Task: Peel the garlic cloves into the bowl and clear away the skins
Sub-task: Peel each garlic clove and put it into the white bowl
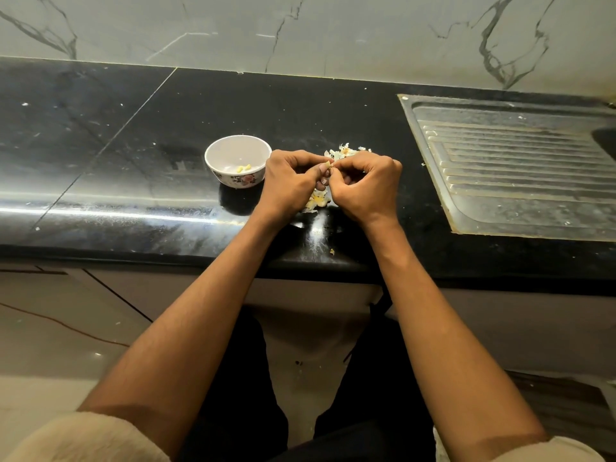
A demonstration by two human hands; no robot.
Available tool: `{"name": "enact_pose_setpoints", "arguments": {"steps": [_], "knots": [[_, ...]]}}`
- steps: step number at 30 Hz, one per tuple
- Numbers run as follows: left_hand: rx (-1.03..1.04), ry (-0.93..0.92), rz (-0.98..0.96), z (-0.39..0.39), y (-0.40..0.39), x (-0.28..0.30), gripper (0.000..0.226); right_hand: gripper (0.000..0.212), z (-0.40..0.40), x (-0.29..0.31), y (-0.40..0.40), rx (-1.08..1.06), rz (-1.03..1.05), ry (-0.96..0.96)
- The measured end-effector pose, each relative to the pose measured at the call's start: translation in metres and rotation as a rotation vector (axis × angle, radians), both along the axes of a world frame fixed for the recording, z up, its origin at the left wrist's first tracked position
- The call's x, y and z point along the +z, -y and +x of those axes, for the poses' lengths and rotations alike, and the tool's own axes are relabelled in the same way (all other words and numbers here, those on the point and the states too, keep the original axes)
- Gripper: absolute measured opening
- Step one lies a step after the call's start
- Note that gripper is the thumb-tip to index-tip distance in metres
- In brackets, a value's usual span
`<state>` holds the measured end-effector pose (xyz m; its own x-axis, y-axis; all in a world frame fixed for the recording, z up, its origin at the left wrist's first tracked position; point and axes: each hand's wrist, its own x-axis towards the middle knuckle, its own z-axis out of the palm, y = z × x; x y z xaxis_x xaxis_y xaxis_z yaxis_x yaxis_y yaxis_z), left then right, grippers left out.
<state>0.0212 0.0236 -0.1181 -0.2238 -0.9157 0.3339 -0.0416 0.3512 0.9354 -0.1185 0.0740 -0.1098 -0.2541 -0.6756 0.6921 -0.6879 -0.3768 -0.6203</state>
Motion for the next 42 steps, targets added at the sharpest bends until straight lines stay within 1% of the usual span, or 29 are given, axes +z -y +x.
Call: {"name": "enact_pose_setpoints", "arguments": {"steps": [7, 12, 17, 21, 23, 26, 28, 31, 35, 37, 38, 40, 41, 42], "knots": [[-0.022, 0.028, -0.029, 0.0009, -0.0011, 0.0004, 0.012, 0.007, -0.0009, 0.0008, -0.0007, -0.012, -0.008, -0.032], [-0.043, -0.001, -0.006, 0.0001, -0.0036, 0.0036, 0.014, 0.006, 0.0003, 0.0012, 0.0004, -0.026, 0.023, 0.013], [-0.068, -0.072, 0.057, -0.0002, -0.0057, 0.0072, 0.011, 0.009, 0.0035, 0.0052, 0.0002, -0.045, 0.044, 0.177], [-0.055, -0.078, 0.079, -0.0005, -0.0056, 0.0066, 0.009, 0.014, 0.0016, 0.0071, 0.0014, -0.106, 0.057, 0.315], [-0.043, -0.072, 0.082, -0.0005, -0.0056, 0.0065, 0.009, 0.017, -0.0005, 0.0067, 0.0026, -0.125, 0.082, 0.342], [-0.017, -0.051, 0.071, -0.0005, -0.0079, 0.0080, 0.009, 0.027, -0.0014, 0.0051, 0.0034, -0.157, 0.139, 0.318], [-0.010, -0.035, 0.062, -0.0004, -0.0090, 0.0088, 0.010, 0.030, -0.0009, 0.0049, 0.0036, -0.212, 0.174, 0.280], [0.004, -0.002, 0.057, -0.0005, -0.0090, 0.0084, 0.010, 0.024, -0.0010, 0.0042, 0.0043, -0.251, 0.211, 0.215], [0.009, 0.029, 0.039, -0.0006, -0.0092, 0.0081, 0.009, 0.006, -0.0035, 0.0023, 0.0044, -0.239, 0.265, 0.134], [0.009, 0.034, 0.027, -0.0009, -0.0095, 0.0081, 0.007, 0.018, -0.0047, 0.0022, 0.0045, -0.200, 0.284, 0.119], [0.010, 0.038, 0.024, -0.0008, -0.0096, 0.0081, 0.006, 0.020, -0.0044, 0.0027, 0.0041, -0.189, 0.283, 0.132], [0.017, 0.046, 0.016, -0.0007, -0.0100, 0.0081, 0.006, 0.007, -0.0024, 0.0045, 0.0034, -0.192, 0.236, 0.149], [0.022, 0.051, 0.013, -0.0007, -0.0099, 0.0080, 0.007, 0.007, -0.0016, 0.0054, 0.0032, -0.203, 0.213, 0.153], [0.026, 0.055, 0.009, -0.0006, -0.0097, 0.0079, 0.008, 0.012, -0.0016, 0.0048, 0.0036, -0.210, 0.200, 0.159]]}}
